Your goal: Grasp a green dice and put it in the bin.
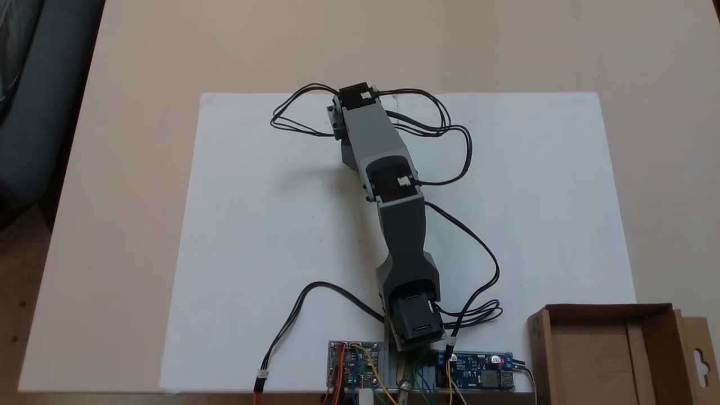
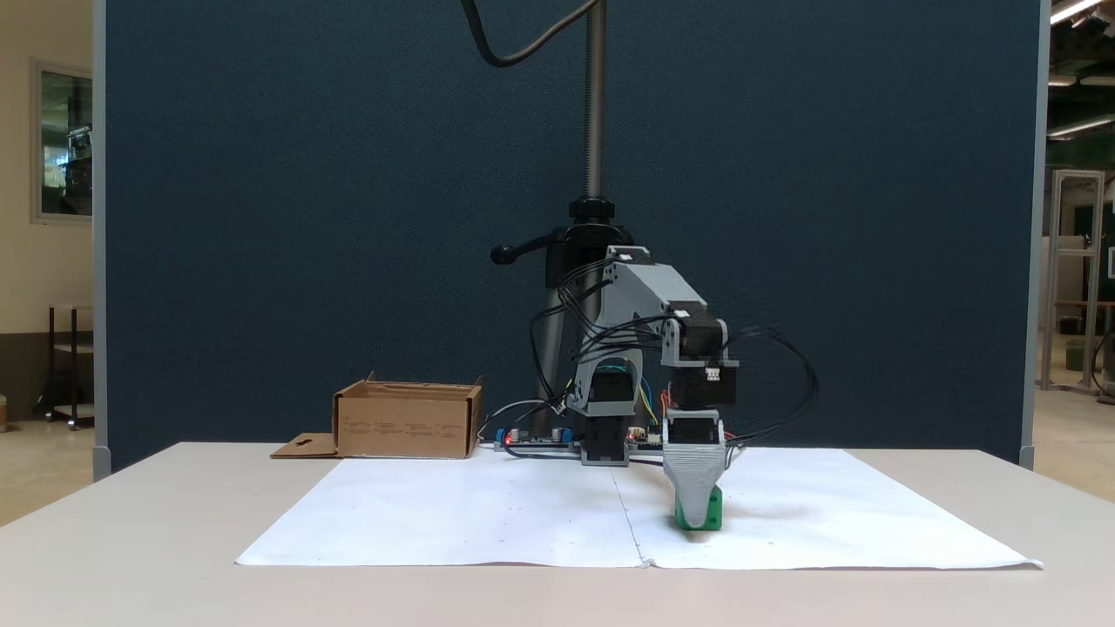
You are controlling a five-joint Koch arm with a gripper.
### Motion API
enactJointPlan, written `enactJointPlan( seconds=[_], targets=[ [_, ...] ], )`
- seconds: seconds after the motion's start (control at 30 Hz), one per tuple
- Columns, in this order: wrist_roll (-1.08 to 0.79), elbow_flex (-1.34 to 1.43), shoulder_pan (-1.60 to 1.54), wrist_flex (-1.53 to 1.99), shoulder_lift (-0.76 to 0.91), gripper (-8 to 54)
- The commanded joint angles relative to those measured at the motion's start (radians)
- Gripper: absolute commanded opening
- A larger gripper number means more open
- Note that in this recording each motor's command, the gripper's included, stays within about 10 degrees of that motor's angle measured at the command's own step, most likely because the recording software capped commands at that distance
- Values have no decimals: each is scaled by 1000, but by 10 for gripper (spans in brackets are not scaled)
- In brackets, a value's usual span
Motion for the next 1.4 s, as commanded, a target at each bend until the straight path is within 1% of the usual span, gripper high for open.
enactJointPlan(
  seconds=[0.0,0.4,0.8,0.9,1.37],
  targets=[
    [-35,-6,-8,-23,18,439],
    [-35,-6,-9,-23,6,439],
    [-34,-6,12,-12,6,421],
    [-34,-6,11,-2,6,403],
    [-34,0,-8,5,6,403]
  ],
)
